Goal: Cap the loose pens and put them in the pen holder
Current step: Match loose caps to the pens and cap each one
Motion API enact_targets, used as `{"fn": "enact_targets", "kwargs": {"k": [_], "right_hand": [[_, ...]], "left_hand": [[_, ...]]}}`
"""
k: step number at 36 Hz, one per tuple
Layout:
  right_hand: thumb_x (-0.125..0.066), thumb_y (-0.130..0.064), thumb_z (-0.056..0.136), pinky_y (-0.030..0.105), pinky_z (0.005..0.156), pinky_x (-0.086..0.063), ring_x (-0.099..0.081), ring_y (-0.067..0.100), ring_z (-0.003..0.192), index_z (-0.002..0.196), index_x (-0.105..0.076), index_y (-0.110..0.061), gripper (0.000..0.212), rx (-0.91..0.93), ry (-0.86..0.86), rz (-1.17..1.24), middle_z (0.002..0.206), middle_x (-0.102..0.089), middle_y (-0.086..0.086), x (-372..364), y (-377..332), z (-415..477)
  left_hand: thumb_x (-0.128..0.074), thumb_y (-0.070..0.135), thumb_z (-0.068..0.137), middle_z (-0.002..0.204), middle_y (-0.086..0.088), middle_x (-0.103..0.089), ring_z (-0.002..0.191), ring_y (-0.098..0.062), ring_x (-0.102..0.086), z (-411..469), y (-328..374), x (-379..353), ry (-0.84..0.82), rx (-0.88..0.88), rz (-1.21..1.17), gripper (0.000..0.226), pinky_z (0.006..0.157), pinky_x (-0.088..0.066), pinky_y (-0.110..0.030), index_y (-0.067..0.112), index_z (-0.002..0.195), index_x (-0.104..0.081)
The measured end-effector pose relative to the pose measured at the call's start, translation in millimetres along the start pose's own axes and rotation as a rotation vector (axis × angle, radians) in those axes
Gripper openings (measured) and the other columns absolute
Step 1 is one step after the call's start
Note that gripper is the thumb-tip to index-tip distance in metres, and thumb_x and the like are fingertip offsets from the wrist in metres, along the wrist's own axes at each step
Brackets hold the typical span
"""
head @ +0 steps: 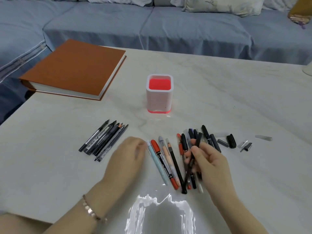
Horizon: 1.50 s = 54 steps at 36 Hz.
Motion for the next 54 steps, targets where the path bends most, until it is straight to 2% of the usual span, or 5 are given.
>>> {"fn": "enact_targets", "kwargs": {"k": [12, 18, 44, 49, 54], "right_hand": [[-0.057, -0.013, 0.086, 0.013, 0.062, -0.037, -0.047, 0.004, 0.072, 0.096, -0.053, -0.019, 0.012, 0.271, -0.06, -0.931, 0.085, -0.053, -0.007, -6, 4, 30], [-0.048, -0.017, 0.092, 0.015, 0.101, -0.023, -0.035, 0.017, 0.128, 0.113, -0.061, -0.012, 0.025, 0.341, -0.184, -1.158, 0.136, -0.04, 0.002, -22, 18, 25], [-0.051, -0.009, 0.084, 0.039, 0.088, -0.045, -0.053, 0.033, 0.107, 0.101, -0.067, -0.008, 0.024, 0.164, 0.249, -1.187, 0.109, -0.066, 0.012, 146, 12, 83], [-0.064, -0.01, 0.077, 0.019, 0.091, -0.033, -0.049, 0.024, 0.108, 0.101, -0.068, -0.01, 0.024, 0.274, 0.297, -1.051, 0.104, -0.062, 0.007, 136, -1, 63], [-0.067, -0.008, 0.078, 0.0, 0.055, -0.04, -0.056, -0.003, 0.054, 0.084, -0.068, -0.021, 0.013, 0.172, 0.227, -0.458, 0.075, -0.067, -0.002, 114, -14, 35]], "left_hand": [[-0.056, 0.006, 0.082, 0.089, -0.012, -0.061, 0.086, -0.033, -0.054, 18, -58, 23, 0.163, 0.04, 0.397, 0.01, 0.07, -0.044, -0.037, 0.002, 0.086, -0.065], [-0.051, 0.008, 0.082, 0.081, -0.011, -0.057, 0.081, -0.032, -0.054, 18, -49, 14, 0.096, 0.094, 0.388, 0.008, 0.066, -0.045, -0.039, 0.003, 0.079, -0.057], [-0.042, 0.015, 0.094, 0.065, 0.016, -0.066, 0.072, 0.012, -0.055, -11, 61, -47, -0.23, -0.106, -0.186, 0.034, 0.061, -0.038, 0.001, 0.043, 0.076, -0.05], [-0.043, 0.016, 0.094, 0.071, 0.009, -0.068, 0.079, 0.004, -0.056, -17, 60, -46, -0.232, -0.1, -0.22, 0.034, 0.064, -0.04, 0.0, 0.044, 0.075, -0.049], [-0.044, 0.013, 0.093, 0.071, 0.029, -0.064, 0.063, 0.0, -0.058, -20, 63, -43, -0.25, -0.101, -0.264, 0.033, 0.055, -0.037, -0.001, 0.041, 0.08, -0.054]]}}
Point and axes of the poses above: each hand's wrist, its own z-axis towards the middle knuckle, its own x-axis out of the back of the hand, y = z × x, the point moved 8 cm from there along z, towards the middle knuckle
